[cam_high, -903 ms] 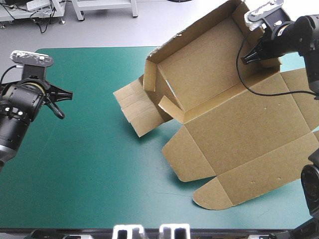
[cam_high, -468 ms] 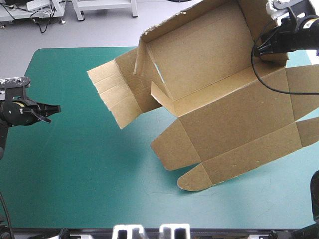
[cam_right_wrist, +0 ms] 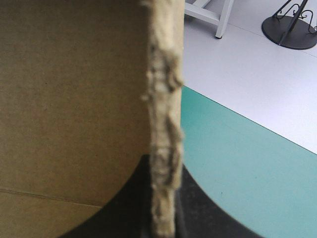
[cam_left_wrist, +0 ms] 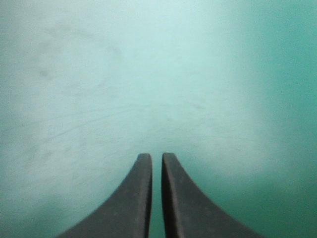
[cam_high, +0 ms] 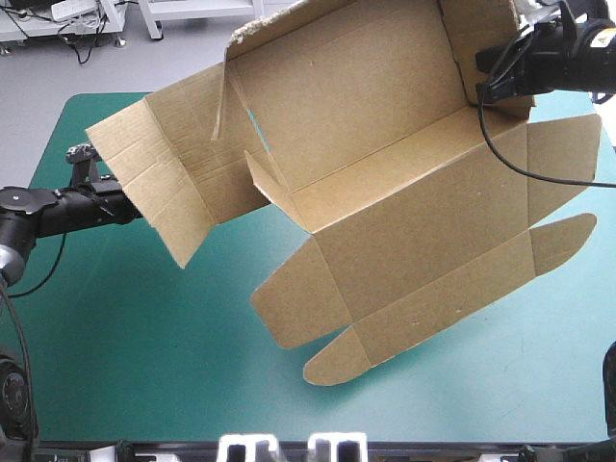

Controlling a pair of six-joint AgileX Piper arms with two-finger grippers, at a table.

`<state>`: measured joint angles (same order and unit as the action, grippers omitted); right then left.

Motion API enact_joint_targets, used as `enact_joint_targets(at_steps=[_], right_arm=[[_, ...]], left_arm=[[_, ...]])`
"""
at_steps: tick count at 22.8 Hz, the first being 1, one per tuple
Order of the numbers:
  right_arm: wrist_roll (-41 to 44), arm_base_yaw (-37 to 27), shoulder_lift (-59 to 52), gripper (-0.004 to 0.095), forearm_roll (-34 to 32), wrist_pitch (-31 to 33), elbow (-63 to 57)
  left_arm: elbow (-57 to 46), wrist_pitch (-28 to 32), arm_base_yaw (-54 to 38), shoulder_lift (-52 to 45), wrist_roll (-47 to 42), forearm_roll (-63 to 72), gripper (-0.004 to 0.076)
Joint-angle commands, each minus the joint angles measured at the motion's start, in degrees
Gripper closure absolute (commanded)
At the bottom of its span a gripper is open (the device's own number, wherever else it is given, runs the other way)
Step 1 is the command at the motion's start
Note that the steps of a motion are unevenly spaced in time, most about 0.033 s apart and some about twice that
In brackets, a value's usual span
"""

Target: Fold the box

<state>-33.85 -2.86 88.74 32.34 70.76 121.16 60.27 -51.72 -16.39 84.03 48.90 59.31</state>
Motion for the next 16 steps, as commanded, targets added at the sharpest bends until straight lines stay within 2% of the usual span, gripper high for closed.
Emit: enact_joint_targets(at_steps=[1, 7, 11, 16], right_arm=[[-0.14, -0.47, -2.30, 0.0926, 3.26, 1.16, 1.75], [-0.14, -0.47, -2.21, 0.0926, 3.12, 0.14, 1.65], [0.11, -0.47, -1.19, 0.0926, 3.12, -0.40, 1.65], [1.46, -0.34, 1.94, 0.0926, 3.44, -0.04, 1.65]], left_arm=[[1.38, -7.44, -0.01, 0.11, 9.45, 15.93, 0.0669], [1.38, -23.03, 0.09, 0.77, 15.58, 28.41, 0.0669], [1.38, -22.93, 2.79, -1.91, 14.82, 29.38, 0.0669], [1.38, -22.93, 10.77, -5.06, 15.28, 30.07, 0.0669]])
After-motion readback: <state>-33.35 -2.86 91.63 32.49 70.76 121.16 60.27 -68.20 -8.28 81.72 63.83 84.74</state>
